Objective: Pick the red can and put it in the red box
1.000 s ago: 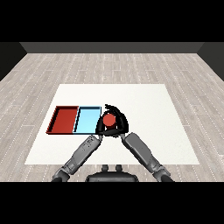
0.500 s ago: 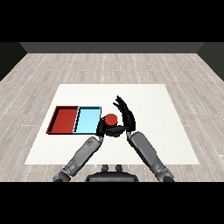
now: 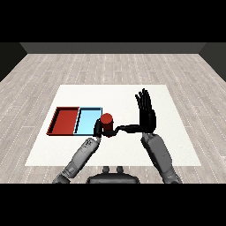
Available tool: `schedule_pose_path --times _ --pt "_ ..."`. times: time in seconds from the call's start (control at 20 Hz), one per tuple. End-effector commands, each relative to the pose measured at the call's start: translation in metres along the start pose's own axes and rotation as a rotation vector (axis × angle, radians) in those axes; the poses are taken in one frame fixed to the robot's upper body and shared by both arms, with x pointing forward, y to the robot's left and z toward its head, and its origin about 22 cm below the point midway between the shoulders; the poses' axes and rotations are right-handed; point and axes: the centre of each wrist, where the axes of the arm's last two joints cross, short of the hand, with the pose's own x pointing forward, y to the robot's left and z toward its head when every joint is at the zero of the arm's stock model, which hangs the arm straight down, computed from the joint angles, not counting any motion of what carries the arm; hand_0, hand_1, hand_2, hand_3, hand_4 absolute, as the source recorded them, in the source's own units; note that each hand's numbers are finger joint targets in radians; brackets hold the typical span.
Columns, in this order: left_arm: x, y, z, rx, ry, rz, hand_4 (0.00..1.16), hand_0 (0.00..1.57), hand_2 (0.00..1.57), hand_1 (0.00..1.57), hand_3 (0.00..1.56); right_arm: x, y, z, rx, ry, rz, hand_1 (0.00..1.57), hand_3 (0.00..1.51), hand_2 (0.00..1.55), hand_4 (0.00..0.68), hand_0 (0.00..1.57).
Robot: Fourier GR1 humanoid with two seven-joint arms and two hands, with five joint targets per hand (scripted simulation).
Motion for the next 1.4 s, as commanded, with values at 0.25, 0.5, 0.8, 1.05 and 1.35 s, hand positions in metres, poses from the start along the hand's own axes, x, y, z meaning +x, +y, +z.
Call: schedule_pose_path --times 0.25,0.5,0.8,1.05,1.35 --pt "0.025 0.070 -0.010 0.074 -0.069 -0.107 1.12 1.57 1.57 1.57 1.46 -0.020 -0.071 0.033 -0.141 0.042 0.037 0.00 0.00 0.00 0.000 0.00" --pt "0.029 0.102 -0.018 0.139 -0.056 -0.230 1.11 1.57 1.55 1.57 1.45 -0.023 -0.107 0.041 -0.161 0.101 0.141 0.00 0.00 0.00 0.000 0.00" --pt "0.039 0.139 -0.022 0.178 -0.043 -0.330 1.13 1.57 1.56 1.57 1.43 -0.046 -0.124 0.104 -0.187 0.224 0.136 0.00 0.00 0.00 0.000 0.00" --pt "0.040 0.163 -0.066 0.254 0.037 -0.480 1.11 1.44 1.46 1.44 1.39 -0.060 -0.124 0.116 -0.214 0.270 0.168 0.00 0.00 0.00 0.000 0.00" --pt "0.012 0.252 -0.060 0.378 0.240 -0.576 1.10 1.57 1.55 1.57 1.46 -0.071 -0.126 0.098 -0.190 0.259 0.192 0.00 0.00 0.00 0.000 0.00"
